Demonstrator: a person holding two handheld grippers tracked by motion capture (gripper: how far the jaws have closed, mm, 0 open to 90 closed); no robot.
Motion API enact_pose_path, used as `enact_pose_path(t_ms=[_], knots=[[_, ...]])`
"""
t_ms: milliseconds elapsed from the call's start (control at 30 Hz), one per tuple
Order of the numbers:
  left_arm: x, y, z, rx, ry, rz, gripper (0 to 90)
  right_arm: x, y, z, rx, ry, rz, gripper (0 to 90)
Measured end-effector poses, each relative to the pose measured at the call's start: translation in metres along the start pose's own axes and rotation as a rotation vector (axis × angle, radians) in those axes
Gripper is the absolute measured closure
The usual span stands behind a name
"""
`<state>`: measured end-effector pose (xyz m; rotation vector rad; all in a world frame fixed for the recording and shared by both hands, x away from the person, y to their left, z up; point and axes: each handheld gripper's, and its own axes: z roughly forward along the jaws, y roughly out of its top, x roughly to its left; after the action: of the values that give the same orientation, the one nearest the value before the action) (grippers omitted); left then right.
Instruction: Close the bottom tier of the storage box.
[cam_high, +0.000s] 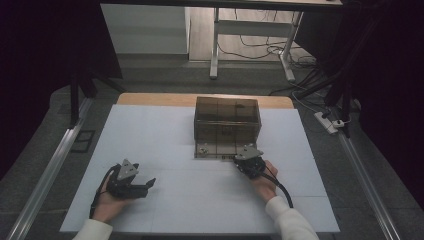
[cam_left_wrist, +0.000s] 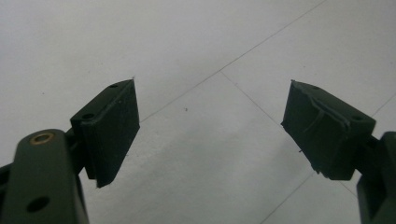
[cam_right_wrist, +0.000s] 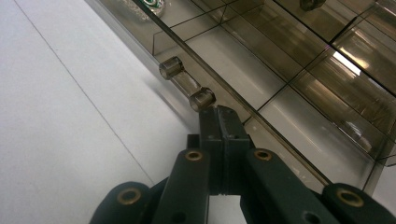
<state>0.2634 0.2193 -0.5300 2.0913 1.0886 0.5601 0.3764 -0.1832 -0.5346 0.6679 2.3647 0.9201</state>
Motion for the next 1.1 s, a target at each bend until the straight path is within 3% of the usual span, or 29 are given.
enact_pose_path(t_ms=[1100], knots=[[-0.001, 0.0, 0.001, 0.006, 0.001, 0.013, 18.3, -0.018, 0.007, 0.012, -0.002, -0.032, 0.031, 89.9]])
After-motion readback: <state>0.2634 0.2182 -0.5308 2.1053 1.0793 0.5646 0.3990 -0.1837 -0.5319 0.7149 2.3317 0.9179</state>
